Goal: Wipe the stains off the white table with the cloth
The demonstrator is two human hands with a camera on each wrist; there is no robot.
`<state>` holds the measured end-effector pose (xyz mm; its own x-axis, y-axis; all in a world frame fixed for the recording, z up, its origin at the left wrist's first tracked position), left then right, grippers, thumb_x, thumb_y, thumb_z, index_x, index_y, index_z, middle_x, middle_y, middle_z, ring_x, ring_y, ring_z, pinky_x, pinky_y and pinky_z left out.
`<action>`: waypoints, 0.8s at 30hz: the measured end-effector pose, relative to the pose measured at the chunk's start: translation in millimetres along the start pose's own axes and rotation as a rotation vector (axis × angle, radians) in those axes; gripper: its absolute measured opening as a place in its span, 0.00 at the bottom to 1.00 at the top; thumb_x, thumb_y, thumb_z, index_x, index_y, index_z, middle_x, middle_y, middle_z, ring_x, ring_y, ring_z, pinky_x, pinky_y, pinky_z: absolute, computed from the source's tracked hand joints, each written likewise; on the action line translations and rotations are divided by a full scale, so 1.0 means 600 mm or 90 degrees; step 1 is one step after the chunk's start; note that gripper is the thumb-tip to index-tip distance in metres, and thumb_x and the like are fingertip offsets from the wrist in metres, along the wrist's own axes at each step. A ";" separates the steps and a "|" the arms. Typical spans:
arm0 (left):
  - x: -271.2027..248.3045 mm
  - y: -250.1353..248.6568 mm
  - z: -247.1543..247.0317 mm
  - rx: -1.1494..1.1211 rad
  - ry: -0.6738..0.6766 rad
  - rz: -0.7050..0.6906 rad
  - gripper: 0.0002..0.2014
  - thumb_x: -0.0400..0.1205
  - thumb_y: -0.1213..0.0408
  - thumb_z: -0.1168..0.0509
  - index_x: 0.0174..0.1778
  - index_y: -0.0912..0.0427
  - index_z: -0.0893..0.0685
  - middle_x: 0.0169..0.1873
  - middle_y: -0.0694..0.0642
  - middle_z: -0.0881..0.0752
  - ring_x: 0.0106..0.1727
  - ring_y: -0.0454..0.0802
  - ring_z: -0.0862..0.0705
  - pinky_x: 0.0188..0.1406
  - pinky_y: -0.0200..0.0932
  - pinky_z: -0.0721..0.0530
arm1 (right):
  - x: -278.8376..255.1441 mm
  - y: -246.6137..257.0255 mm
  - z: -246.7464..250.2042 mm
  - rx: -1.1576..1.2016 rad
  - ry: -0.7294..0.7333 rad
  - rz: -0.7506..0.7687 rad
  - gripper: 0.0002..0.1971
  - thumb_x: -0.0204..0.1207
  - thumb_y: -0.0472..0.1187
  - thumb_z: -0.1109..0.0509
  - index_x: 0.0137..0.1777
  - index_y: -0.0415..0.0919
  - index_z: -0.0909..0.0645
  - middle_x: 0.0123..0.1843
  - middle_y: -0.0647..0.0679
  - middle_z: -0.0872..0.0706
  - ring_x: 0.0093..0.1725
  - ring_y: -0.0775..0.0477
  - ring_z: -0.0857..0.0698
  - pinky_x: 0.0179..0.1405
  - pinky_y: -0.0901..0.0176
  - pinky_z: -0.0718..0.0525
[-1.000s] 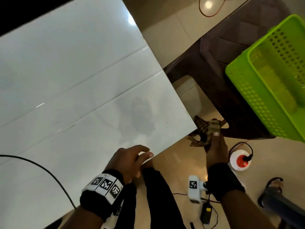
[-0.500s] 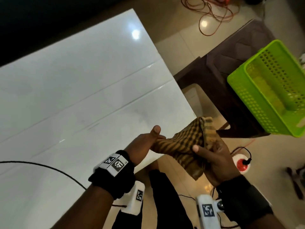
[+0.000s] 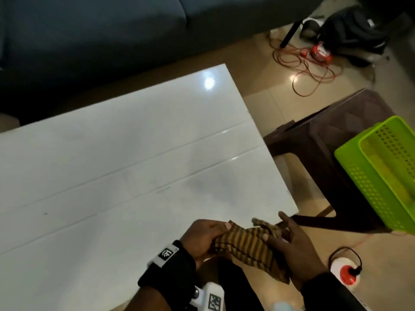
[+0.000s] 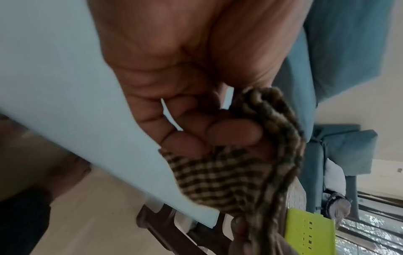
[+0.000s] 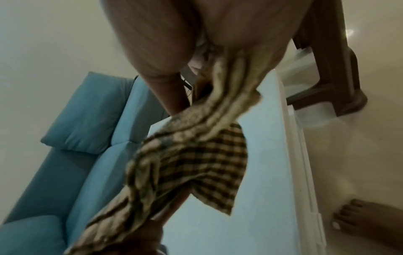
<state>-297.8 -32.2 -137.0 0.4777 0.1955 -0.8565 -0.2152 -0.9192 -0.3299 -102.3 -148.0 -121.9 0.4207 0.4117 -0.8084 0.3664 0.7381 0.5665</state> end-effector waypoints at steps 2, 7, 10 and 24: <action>0.009 0.002 -0.002 -0.003 -0.016 -0.025 0.10 0.83 0.69 0.32 0.51 0.73 0.09 0.36 0.63 0.08 0.32 0.50 0.10 0.28 0.37 0.15 | 0.015 -0.001 0.003 -0.072 -0.022 -0.015 0.40 0.75 0.31 0.22 0.84 0.51 0.34 0.72 0.37 0.20 0.69 0.37 0.19 0.69 0.36 0.19; 0.041 -0.019 -0.014 0.016 -0.042 -0.021 0.11 0.82 0.66 0.30 0.47 0.73 0.09 0.38 0.65 0.09 0.33 0.50 0.12 0.31 0.39 0.16 | 0.067 0.052 0.018 -0.123 -0.088 0.008 0.20 0.86 0.36 0.36 0.77 0.46 0.25 0.54 0.44 0.14 0.51 0.50 0.17 0.45 0.54 0.19; 0.059 -0.045 -0.020 -0.006 -0.045 0.073 0.11 0.79 0.65 0.26 0.34 0.69 0.11 0.28 0.60 0.15 0.27 0.49 0.16 0.30 0.40 0.16 | 0.107 0.097 0.027 -0.151 -0.077 0.051 0.15 0.88 0.41 0.39 0.72 0.47 0.21 0.50 0.55 0.14 0.48 0.56 0.17 0.40 0.59 0.22; 0.174 -0.212 -0.034 0.198 -0.330 -0.238 0.24 0.86 0.52 0.37 0.78 0.44 0.34 0.43 0.54 0.07 0.34 0.56 0.08 0.53 0.53 0.12 | 0.335 0.296 -0.011 -0.078 0.034 0.164 0.29 0.78 0.37 0.26 0.72 0.67 0.26 0.70 0.45 0.16 0.68 0.39 0.16 0.65 0.31 0.16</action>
<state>-203.1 97.8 -176.2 0.1174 0.6873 -0.7168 -0.3857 -0.6336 -0.6707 41.8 69.5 -184.5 0.4413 0.6192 -0.6496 0.1489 0.6633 0.7334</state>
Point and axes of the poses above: each hand's wrist, its own x-axis towards the middle knuckle, its own z-axis out of the back of the hand, y = z × x, the point moved 2 cm from there along x, towards the middle knuckle
